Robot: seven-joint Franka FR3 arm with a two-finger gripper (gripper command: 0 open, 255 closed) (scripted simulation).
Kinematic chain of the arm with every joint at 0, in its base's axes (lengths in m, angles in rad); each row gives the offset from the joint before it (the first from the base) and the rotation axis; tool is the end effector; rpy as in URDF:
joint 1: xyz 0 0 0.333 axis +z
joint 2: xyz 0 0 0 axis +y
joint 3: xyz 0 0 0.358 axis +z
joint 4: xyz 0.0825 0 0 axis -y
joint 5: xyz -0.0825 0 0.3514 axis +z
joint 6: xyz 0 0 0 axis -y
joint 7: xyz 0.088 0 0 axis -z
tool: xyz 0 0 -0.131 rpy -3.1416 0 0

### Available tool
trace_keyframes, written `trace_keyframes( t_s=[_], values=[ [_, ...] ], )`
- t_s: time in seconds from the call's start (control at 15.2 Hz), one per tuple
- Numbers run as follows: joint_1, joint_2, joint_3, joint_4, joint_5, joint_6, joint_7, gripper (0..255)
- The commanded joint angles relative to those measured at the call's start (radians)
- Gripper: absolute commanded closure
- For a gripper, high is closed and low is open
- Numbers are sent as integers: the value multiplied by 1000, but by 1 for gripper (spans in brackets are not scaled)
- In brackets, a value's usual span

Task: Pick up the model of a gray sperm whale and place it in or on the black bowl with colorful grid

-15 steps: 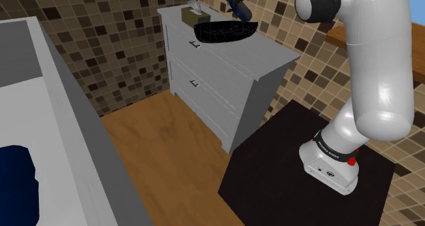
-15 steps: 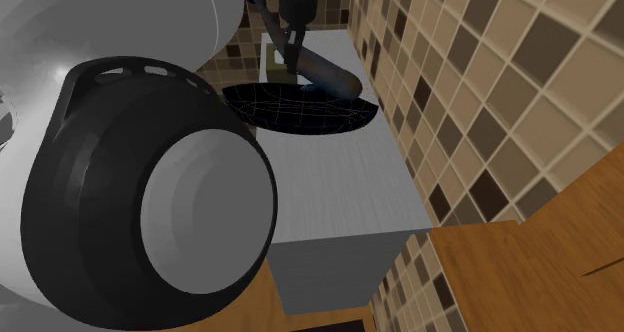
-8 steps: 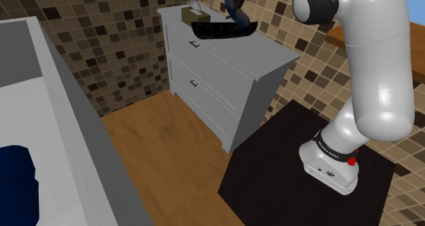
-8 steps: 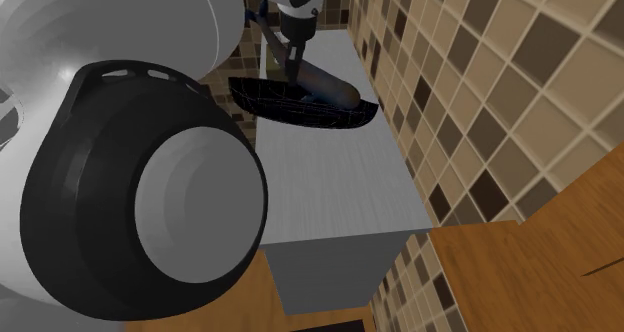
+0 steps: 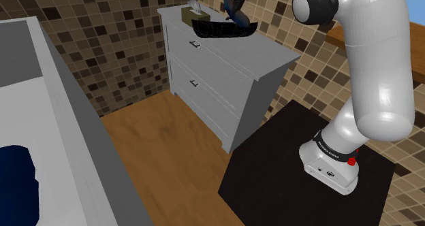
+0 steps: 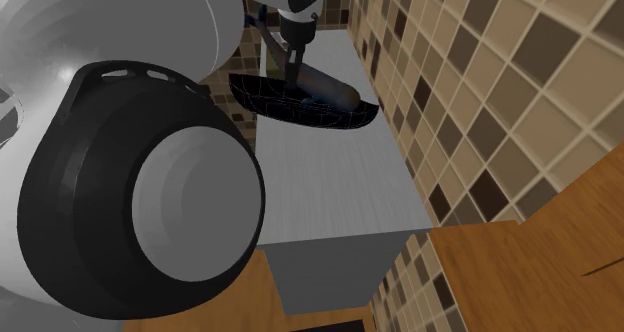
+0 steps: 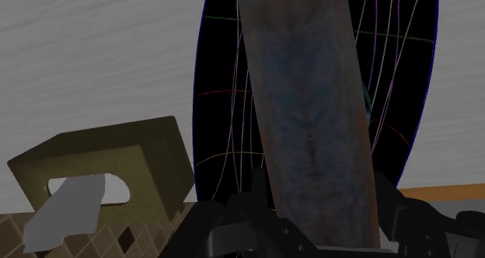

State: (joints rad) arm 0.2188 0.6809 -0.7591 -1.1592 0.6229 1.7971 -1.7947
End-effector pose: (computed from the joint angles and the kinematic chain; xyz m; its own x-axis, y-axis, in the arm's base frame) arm 0.7131 -0.1558 0.4914 0.2570 0.9562 0.1404 0.9491 -0.2771 0.1498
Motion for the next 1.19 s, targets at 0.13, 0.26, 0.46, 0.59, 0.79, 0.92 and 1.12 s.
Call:
trace_keyframes(
  t_s=[0.13, 0.26, 0.46, 0.59, 0.79, 0.92, 1.12],
  values=[
    [-1, 0, -1, 1, 0, 0, 0, 0],
    [-1, 0, -1, 1, 0, 0, 0, 0],
    [-15, -14, -7, 47, -10, -54, 11, 0],
    [-33, -21, -10, 100, -15, -108, 23, 0],
    [-33, -21, -10, 100, -15, -108, 23, 0],
    [-33, -21, -10, 100, -15, -108, 23, 0],
    [-33, -21, -10, 100, -15, -108, 23, 0]
  ],
)
